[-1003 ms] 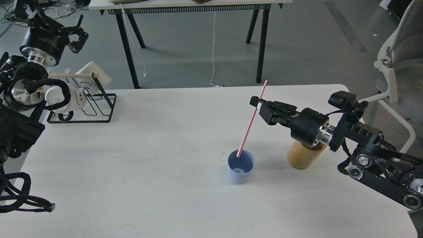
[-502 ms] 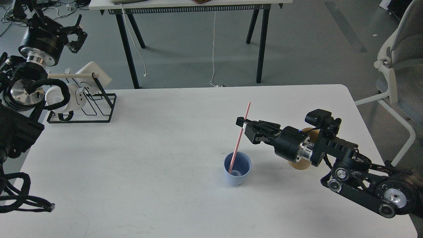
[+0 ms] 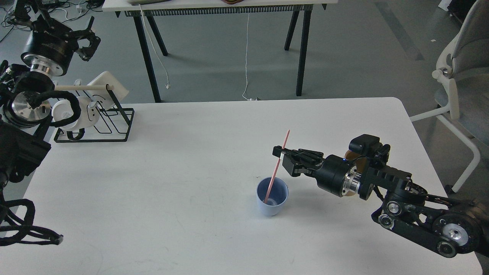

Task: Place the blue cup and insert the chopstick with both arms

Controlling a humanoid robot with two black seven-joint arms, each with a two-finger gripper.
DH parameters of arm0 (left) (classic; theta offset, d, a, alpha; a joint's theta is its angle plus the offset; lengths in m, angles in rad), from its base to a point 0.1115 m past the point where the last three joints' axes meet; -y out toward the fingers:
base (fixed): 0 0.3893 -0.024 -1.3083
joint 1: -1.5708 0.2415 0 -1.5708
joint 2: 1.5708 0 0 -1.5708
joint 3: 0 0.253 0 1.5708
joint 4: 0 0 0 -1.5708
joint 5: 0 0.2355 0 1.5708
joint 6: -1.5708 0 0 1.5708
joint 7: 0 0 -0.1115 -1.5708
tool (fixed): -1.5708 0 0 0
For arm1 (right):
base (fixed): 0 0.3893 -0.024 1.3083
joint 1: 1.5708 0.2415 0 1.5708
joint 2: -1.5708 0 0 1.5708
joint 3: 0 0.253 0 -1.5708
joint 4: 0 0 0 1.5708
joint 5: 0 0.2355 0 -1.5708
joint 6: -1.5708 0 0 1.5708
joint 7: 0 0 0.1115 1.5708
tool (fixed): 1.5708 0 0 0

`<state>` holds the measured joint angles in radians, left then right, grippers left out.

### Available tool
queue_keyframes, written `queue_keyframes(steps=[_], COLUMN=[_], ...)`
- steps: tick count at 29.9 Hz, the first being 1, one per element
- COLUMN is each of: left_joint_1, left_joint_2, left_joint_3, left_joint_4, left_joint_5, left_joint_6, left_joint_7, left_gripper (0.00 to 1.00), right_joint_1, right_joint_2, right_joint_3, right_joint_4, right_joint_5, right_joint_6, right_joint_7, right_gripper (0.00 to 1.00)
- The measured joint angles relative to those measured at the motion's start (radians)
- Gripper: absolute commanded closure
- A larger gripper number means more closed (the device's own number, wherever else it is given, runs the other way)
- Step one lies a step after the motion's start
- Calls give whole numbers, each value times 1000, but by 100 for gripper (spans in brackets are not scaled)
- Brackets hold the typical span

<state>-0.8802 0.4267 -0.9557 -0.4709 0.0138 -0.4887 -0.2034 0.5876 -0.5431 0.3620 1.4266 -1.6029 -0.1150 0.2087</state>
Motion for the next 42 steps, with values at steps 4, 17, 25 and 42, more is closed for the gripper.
queue_keyframes(steps=[4,17,25,42], left_joint_1=[0,1,4,-31], left_joint_2=[0,0,-7,-91], left_joint_3=[0,0,0,1], left_joint_4=[0,0,0,13], left_joint_5=[0,0,0,2], left_joint_6=[0,0,0,0], left_joint_7=[0,-2,-8,-9], left_gripper=[0,0,0,0], right_joint_1=[0,11,59,308], right_joint_2=[-4,-24,-8,138], right_joint_3=[-1,224,457,502], right_joint_4=[0,3,-79,-741], right_joint_5=[0,32,378,1342], right_joint_6=[0,-6,7,424], right_joint_7=[0,8,-6,15], right_gripper=[69,1,1,0])
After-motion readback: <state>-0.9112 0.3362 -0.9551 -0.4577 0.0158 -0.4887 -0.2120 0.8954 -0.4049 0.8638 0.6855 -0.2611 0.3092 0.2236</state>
